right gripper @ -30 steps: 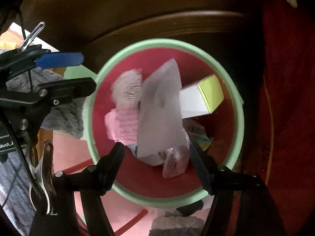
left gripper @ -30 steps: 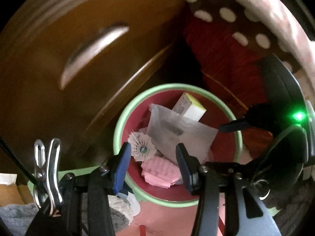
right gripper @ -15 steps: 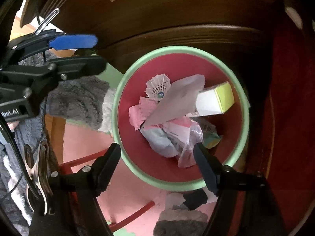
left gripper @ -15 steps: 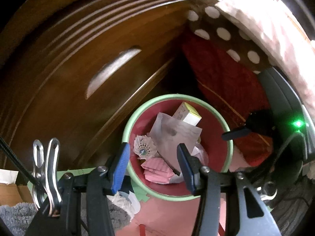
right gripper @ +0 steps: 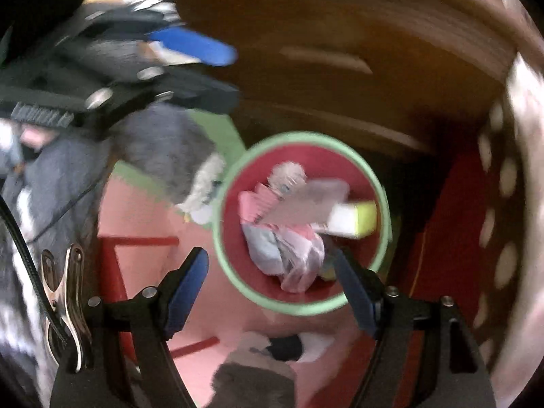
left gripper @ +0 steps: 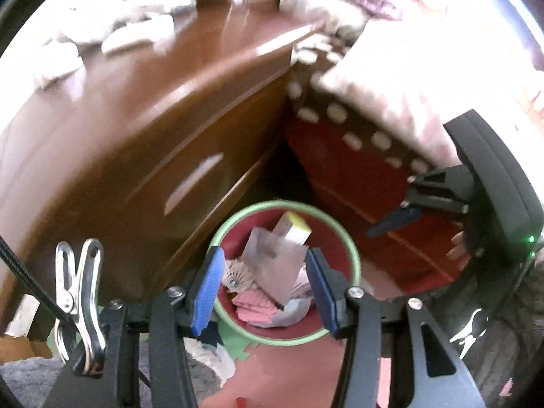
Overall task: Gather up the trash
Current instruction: 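Move both grippers back up to the nightstand, then close the left gripper on the white red-tied item while the right gripper grasps the tissue roll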
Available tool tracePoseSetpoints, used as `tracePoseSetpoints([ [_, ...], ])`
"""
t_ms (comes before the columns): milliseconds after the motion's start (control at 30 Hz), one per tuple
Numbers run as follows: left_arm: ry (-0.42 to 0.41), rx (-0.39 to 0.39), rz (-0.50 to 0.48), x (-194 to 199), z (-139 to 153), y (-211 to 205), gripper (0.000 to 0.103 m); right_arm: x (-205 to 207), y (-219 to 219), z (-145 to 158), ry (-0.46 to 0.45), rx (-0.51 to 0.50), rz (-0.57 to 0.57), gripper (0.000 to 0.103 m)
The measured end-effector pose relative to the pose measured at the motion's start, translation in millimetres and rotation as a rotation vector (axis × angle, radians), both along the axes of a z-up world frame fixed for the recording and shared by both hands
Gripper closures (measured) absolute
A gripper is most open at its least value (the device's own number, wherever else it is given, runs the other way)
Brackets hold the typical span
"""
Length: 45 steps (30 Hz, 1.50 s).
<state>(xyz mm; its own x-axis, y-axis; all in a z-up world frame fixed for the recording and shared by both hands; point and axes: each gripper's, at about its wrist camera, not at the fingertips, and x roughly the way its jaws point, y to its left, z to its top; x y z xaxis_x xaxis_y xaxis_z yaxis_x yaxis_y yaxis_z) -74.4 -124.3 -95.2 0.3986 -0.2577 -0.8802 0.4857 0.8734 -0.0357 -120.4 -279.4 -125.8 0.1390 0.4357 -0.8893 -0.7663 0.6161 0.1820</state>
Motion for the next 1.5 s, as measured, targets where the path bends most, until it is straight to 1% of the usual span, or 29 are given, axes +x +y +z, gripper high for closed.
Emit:
tracePoseSetpoints([
  [33, -0.022, -0.015, 0.004, -3.3, 13.1, 2.7, 0.050, -2.8, -0.1, 9.0, -0.020, 0.024, 0.029, 0.025],
  [100, -0.052, -0.023, 0.018, -6.1, 28.7, 6.6, 0.049, -4.6, -1.1, 24.2, -0.029, 0.075, 0.055, 0.025],
  [300, -0.141, -0.047, 0.070, -11.2, 67.8, 22.5, 0.049, -1.9, -11.4, 70.3, -0.098, 0.185, 0.080, 0.025],
  [333, -0.162, -0.052, 0.089, -11.3, 76.3, 27.7, 0.049, -1.4, -12.6, 76.6, -0.108, 0.197, 0.084, 0.025],
  [367, -0.173, -0.057, 0.101, -10.7, 78.4, 31.4, 0.049, 0.2, -13.6, 84.6, -0.125, 0.213, 0.087, 0.025],
  [467, -0.223, -0.079, 0.153, -6.4, 96.8, 46.1, 0.049, 9.4, -17.6, 115.2, -0.181, 0.295, 0.079, 0.025],
  [567, -0.273, -0.088, 0.214, 1.8, 111.8, 63.3, 0.048, 26.1, -21.3, 142.2, -0.227, 0.403, 0.033, 0.025],
  [600, -0.281, -0.089, 0.230, 4.1, 113.5, 66.8, 0.048, 35.9, -21.3, 151.1, -0.257, 0.442, -0.007, 0.025],
  [667, -0.301, -0.099, 0.283, 10.6, 120.0, 78.6, 0.048, 49.8, -20.8, 158.5, -0.299, 0.472, -0.078, 0.025],
  [733, -0.314, -0.119, 0.324, 17.4, 123.8, 89.9, 0.047, 69.1, -20.3, 164.6, -0.351, 0.488, -0.191, 0.025],
  [800, -0.321, -0.126, 0.349, 22.4, 124.3, 96.9, 0.047, 87.6, -17.2, 165.2, -0.378, 0.472, -0.300, 0.025],
  [900, -0.326, -0.133, 0.363, 39.2, 119.4, 105.7, 0.047, 109.4, -10.9, 161.7, -0.419, 0.425, -0.413, 0.025],
  [967, -0.315, -0.133, 0.372, 56.1, 112.4, 111.6, 0.047, 120.6, -8.1, 162.0, -0.437, 0.398, -0.452, 0.025],
  [1033, -0.285, -0.140, 0.390, 74.3, 104.0, 121.0, 0.047, 131.2, -5.2, 157.5, -0.423, 0.392, -0.483, 0.025],
  [1067, -0.273, -0.148, 0.400, 81.0, 101.4, 125.6, 0.047, 136.4, -1.2, 156.0, -0.419, 0.384, -0.489, 0.025],
  [1133, -0.248, -0.171, 0.428, 96.5, 96.5, 138.1, 0.046, 145.5, 11.3, 153.9, -0.442, 0.335, -0.492, 0.025],
  [1200, -0.227, -0.183, 0.463, 116.0, 93.0, 151.5, 0.044, 155.7, 25.6, 151.5, -0.464, 0.284, -0.475, 0.025],
  [1300, -0.206, -0.187, 0.503, 148.4, 89.7, 168.2, 0.041, 174.2, 45.2, 145.5, -0.464, 0.241, -0.445, 0.025],
  [1367, -0.194, -0.179, 0.528, 171.5, 87.9, 175.5, 0.040, 184.7, 53.5, 140.9, -0.459, 0.213, -0.439, 0.025],
  [1433, -0.186, -0.163, 0.530, 194.4, 85.4, 177.3, 0.040, 196.0, 62.8, 133.9, -0.439, 0.166, -0.423, 0.025],
  [1500, -0.193, -0.118, 0.533, 216.8, 82.7, 173.4, 0.039, 207.0, 72.1, 126.0, -0.430, 0.112, -0.395, 0.025],
])
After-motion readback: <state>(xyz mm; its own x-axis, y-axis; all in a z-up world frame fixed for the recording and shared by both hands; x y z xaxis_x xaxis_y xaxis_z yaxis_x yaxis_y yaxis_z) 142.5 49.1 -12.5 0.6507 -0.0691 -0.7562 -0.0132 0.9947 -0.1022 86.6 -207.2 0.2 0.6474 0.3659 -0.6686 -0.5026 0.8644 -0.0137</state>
